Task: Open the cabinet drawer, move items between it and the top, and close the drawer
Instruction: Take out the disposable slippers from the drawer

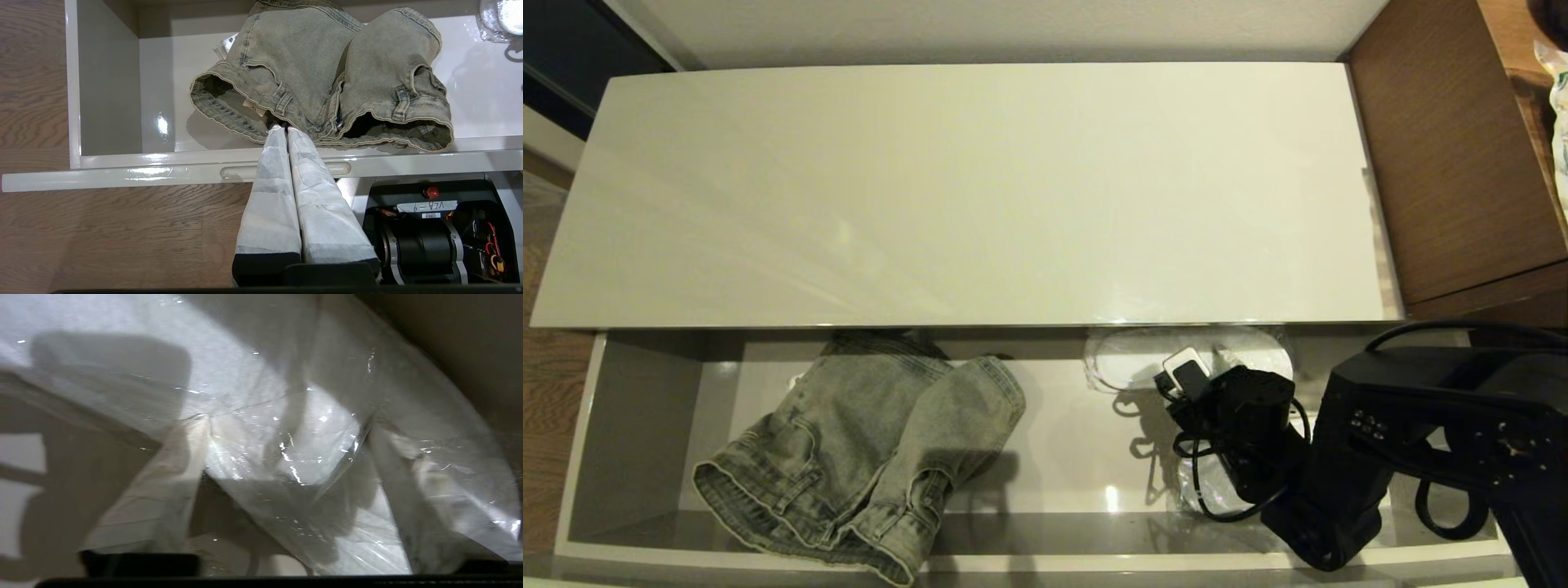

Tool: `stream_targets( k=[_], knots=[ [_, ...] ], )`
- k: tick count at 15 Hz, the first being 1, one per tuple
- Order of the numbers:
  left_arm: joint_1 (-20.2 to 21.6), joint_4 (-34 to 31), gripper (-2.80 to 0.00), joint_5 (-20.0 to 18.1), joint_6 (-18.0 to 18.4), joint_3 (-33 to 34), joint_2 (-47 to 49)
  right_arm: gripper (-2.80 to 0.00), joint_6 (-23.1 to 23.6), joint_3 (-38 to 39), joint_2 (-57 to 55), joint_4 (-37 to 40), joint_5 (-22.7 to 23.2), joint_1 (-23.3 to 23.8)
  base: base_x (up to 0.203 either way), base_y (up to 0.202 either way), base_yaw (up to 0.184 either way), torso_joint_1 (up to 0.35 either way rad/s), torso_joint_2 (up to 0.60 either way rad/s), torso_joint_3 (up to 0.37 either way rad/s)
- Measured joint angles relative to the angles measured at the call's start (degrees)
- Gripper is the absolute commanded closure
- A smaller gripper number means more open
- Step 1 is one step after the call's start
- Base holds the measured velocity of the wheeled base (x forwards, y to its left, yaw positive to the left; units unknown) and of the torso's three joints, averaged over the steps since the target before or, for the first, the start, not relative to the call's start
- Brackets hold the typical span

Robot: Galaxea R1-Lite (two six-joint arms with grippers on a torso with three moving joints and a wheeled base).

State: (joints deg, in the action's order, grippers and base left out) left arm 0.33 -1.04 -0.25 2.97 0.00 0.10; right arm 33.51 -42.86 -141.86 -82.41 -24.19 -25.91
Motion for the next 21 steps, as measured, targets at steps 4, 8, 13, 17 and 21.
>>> stream_targets(
  k=[4, 8, 13, 17, 21],
  knots=[
    [0.0, 0.0, 0.0, 0.0, 0.0, 0.0, 0.0, 0.0, 0.0, 0.5, 0.3, 0.7, 0.3, 0.0, 0.0, 0.0, 0.0, 0.0, 0.0, 0.0],
    [0.0, 0.0, 0.0, 0.0, 0.0, 0.0, 0.0, 0.0, -0.2, 2.6, 2.5, 1.9, 0.2, 0.1, 0.0, 0.0, 0.0, 0.0, 0.0, 0.0],
    [0.0, 0.0, 0.0, 0.0, 0.0, 0.0, 0.0, 0.0, -0.8, 7.7, 6.7, 2.7, 0.3, 0.2, 0.0, 0.0, 0.0, 0.0, 0.0, 0.0],
    [0.0, 0.0, 0.0, 0.0, 0.0, 0.0, 0.0, 0.0, -1.5, 10.7, 7.9, 1.5, -0.2, 0.2, 0.0, 0.0, 0.0, 0.0, 0.0, 0.0],
    [0.0, 0.0, 0.0, 0.0, 0.0, 0.0, 0.0, 0.0, -1.5, 11.9, 9.8, 2.1, -0.1, 0.2, 0.0, 0.0, 0.0, 0.0, 0.0, 0.0]
  ],
)
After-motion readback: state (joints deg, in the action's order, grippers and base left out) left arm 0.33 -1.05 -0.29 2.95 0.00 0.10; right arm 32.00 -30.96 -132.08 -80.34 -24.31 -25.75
